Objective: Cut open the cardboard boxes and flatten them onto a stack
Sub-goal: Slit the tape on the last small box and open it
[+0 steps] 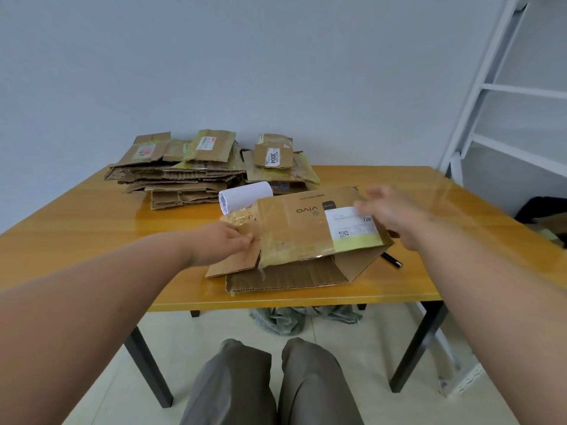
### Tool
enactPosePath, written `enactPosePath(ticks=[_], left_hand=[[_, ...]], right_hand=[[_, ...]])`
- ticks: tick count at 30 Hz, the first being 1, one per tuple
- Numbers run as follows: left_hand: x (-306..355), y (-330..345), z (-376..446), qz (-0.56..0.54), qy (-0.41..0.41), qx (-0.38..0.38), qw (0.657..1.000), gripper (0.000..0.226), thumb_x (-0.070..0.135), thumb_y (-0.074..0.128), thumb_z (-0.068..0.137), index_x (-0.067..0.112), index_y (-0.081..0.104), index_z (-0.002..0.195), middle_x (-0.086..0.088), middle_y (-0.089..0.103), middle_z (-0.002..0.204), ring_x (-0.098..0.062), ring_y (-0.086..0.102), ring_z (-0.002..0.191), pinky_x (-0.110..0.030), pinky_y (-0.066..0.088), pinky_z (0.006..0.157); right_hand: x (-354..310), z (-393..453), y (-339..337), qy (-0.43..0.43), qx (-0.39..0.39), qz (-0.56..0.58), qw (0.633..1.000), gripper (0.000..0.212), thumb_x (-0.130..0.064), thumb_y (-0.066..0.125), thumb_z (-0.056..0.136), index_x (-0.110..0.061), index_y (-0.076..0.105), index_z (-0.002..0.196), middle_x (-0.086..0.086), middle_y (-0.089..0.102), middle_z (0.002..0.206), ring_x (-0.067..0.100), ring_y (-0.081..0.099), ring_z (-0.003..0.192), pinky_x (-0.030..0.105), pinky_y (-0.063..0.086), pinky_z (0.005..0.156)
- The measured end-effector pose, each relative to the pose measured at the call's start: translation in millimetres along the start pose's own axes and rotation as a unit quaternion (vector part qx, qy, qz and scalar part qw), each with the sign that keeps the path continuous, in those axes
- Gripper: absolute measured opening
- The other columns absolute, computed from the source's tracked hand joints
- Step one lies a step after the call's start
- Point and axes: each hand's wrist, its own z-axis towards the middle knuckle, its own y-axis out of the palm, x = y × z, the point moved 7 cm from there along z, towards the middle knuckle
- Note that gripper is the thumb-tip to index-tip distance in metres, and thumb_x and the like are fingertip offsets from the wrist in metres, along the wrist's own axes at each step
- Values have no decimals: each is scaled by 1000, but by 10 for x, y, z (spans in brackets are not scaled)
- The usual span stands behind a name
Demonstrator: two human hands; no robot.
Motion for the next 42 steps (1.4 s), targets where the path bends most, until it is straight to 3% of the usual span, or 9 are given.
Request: enactPosePath(ticks=[6,11,17,19,22,26,33,39,42], left_hand=[[284,56,247,137,46,28,989,38,51,40,101,28,71,103,5,13,162,-26,23,143,-44,25,115],[318,25,492,193,27,97,976,37,61,49,91,30,49,110,9,31,151,-24,32,131,-47,40,102],[275,-172,764,201,3,73,977,83,75,56,78,37,33,148,-1,35,143,-28,34,129,-45,40,104],[187,-253,837,155,-21,31,987,83,74,67,69,37,42,140,1,43,133,-26,40,123,-46,40,103],[125,-197,888,45,-48,-77,995,83,62,85,56,29,47,122,5,54,116,-20,53,108,-44,47,97],[102,-22,787,-52,-89,-185,977,102,52,95,37,36,48,126,2,58,124,-26,56,115,-51,48,100],[10,-12,631,-301,-94,-204,927,37,18,63,93,27,53,127,-12,65,121,-33,64,110,-52,50,98],[35,-19,574,-374,-51,-217,900,45,1,58,93,32,53,126,-14,68,120,-36,65,110,-54,52,94],[75,-8,549,-385,-35,-222,895,46,-1,58,93,29,50,127,-14,66,123,-36,65,111,-53,53,91]], right_hand=[[72,122,19,68,-6,-233,970,38,-1,48,91,0,53,129,16,61,115,30,59,95,33,48,76],[400,286,28,88,3,-199,976,21,2,44,87,-1,58,102,15,61,94,27,55,78,25,36,56],[366,437,21,93,-7,-156,983,12,3,43,86,-2,53,91,12,48,77,26,44,72,28,27,56],[322,491,38,83,-6,-154,985,16,2,42,87,-1,54,96,12,51,79,26,46,72,28,27,54],[264,573,156,58,-4,-158,986,39,-9,37,88,-10,54,122,15,61,111,29,55,88,29,39,61],[42,583,349,-4,-8,-251,968,68,-13,33,81,-39,36,143,7,47,135,33,49,118,46,39,101],[45,593,433,-36,29,-209,977,63,-9,31,92,-36,32,150,7,40,146,32,40,131,51,34,109],[92,507,411,-32,53,-63,996,70,-22,33,70,-42,49,135,-6,54,135,24,51,122,51,40,104],[71,510,423,-51,47,-57,996,57,-18,37,82,-37,52,133,-10,57,131,22,54,119,50,43,102]])
